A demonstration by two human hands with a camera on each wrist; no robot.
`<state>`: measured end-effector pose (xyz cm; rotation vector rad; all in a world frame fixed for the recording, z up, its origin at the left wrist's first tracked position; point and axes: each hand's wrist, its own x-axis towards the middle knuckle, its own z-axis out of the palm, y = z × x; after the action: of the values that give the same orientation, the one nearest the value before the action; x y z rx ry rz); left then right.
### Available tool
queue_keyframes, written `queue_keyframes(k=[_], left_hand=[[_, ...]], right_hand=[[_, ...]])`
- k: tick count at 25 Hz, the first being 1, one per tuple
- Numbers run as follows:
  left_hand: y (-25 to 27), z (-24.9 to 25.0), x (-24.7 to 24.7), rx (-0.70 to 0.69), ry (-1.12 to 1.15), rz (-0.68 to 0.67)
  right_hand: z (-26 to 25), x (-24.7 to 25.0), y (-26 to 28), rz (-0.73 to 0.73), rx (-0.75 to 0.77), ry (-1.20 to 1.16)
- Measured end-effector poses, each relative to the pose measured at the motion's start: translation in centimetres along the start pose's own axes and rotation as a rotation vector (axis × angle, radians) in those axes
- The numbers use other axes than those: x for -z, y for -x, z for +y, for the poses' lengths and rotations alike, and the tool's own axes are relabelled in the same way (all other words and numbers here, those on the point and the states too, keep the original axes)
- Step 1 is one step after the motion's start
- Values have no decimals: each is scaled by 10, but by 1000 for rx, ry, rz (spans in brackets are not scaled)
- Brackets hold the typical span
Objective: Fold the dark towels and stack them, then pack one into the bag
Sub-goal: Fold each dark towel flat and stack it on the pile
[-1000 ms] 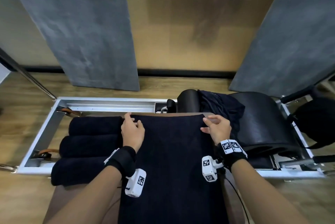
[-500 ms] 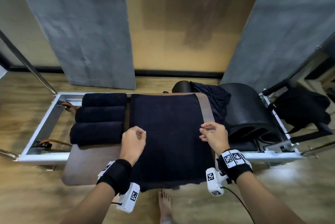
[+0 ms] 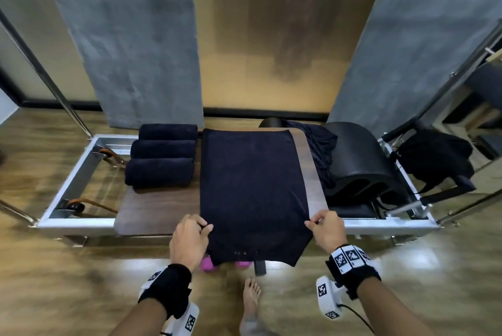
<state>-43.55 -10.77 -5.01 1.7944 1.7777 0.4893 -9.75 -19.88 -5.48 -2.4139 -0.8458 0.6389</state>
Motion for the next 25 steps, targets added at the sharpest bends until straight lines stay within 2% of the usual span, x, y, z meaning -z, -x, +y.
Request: queue_keyframes(k=[5, 11, 14, 17, 21, 23, 25], left_hand=[[-10, 16, 10, -55, 2, 78], [-81, 81, 32, -240, 115, 250], [-125, 115, 27, -245, 114, 255], [-157, 131, 6, -208, 112, 167], [-165, 115, -23, -173, 308, -88], [-155, 95, -27, -183, 371, -61], [-142, 73, -26, -189, 350, 73]], right_hand=[[-17, 10, -7, -13, 14, -156], [-100, 24, -54, 10, 125, -442], [-146, 19, -88, -47, 163, -474], [-176, 2, -114, -133, 156, -473], [-171, -16, -128, -279, 85, -481], [-151, -17, -127, -244, 82, -493], [-127, -14, -120, -167, 81, -496]])
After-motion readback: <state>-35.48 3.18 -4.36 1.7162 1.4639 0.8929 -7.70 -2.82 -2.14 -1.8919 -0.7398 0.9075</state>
